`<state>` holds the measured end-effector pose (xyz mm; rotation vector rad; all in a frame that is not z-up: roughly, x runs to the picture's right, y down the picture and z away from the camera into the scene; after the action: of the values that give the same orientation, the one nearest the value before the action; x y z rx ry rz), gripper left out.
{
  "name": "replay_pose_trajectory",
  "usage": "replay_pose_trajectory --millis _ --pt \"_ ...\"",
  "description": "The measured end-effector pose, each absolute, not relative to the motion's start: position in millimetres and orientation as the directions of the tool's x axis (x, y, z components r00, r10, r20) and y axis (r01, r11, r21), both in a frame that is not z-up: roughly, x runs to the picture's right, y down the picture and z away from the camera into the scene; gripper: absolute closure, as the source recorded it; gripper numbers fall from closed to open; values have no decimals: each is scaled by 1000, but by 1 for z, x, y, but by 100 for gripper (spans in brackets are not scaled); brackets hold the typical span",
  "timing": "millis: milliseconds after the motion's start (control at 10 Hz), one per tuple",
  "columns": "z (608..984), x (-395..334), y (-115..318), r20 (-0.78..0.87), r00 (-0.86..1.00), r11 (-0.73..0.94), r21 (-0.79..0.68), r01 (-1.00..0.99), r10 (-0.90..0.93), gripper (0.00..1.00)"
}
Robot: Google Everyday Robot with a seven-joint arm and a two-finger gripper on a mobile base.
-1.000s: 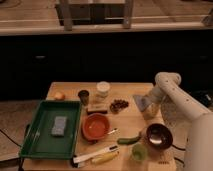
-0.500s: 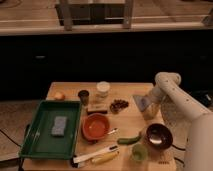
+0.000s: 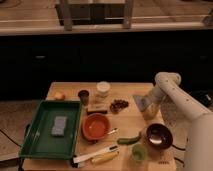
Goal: Wipe red bowl with towel
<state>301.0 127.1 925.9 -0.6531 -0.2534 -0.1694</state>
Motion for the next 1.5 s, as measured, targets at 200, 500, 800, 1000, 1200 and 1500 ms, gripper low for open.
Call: replay_pose_trajectory --millis 200,500,800,1000,1200,1500 --pt "926 300 127 286 955 781 -579 234 -74 20" --pt "925 300 128 288 955 779 -582 234 -72 20" --pt "925 299 129 289 955 777 -584 234 -70 20" --pt "924 299 129 290 954 776 -585 234 -69 20" --pt "924 299 129 292 954 775 -587 233 -66 20" --pt "923 298 130 293 954 773 -590 233 -63 25"
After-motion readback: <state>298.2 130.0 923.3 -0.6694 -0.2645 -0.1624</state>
